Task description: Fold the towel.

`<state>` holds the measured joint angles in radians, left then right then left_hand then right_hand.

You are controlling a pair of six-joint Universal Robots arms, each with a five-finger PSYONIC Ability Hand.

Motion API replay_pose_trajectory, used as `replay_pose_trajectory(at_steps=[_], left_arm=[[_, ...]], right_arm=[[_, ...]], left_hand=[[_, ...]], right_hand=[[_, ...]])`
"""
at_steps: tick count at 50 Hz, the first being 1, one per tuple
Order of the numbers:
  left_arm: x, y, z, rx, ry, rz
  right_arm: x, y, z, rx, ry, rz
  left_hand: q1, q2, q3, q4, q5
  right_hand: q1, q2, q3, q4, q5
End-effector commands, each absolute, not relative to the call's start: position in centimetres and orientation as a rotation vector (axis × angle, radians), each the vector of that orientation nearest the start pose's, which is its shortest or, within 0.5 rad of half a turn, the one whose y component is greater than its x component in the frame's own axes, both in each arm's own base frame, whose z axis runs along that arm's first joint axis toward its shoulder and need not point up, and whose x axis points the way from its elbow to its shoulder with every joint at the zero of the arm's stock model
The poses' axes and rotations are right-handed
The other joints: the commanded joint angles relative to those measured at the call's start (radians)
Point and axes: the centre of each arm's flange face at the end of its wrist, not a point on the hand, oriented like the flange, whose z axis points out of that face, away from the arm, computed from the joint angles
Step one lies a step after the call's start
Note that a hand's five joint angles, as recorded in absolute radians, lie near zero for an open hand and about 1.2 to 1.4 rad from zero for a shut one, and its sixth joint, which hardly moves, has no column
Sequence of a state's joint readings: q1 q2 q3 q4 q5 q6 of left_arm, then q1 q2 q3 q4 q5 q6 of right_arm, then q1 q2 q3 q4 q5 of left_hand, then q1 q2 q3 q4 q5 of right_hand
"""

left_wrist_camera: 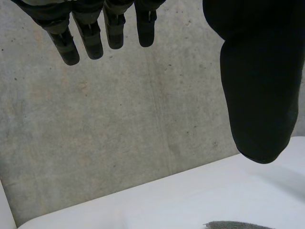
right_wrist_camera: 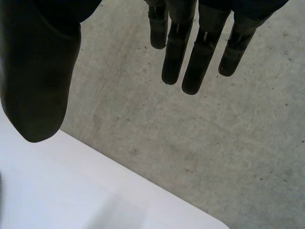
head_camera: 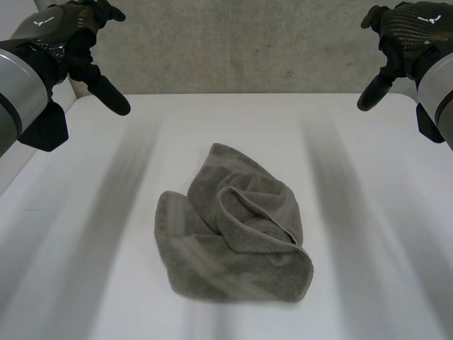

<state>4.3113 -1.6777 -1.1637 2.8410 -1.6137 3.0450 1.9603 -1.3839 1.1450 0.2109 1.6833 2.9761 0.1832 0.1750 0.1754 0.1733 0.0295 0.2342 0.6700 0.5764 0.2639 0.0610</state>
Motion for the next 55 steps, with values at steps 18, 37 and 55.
replay_pose_trajectory(at_steps=[18, 37, 55], left_arm=[[-23.6, -25.3, 30.6, 0.326, 2.628, -2.155], [-24.0, -25.5, 16.5, 0.378, 2.82, -1.805], [-27.6, -27.7, 12.0, 0.528, 2.892, -1.793]], right_arm=[[27.1, -26.7, 31.8, -1.139, 2.025, -2.047], [34.8, -22.8, 20.3, -1.567, 1.778, -1.54], [34.3, -22.7, 20.1, -1.447, 1.904, -1.781]], left_hand=[[0.001, 0.009, 0.009, 0.011, -0.02], [0.021, 0.03, 0.029, 0.031, 0.001], [0.349, 0.357, 0.356, 0.359, 0.328]], right_hand=[[-0.06, -0.495, -0.402, -0.089, -0.061], [-0.06, -0.495, -0.402, -0.089, -0.061], [1.162, 0.726, 0.82, 1.132, 1.161]])
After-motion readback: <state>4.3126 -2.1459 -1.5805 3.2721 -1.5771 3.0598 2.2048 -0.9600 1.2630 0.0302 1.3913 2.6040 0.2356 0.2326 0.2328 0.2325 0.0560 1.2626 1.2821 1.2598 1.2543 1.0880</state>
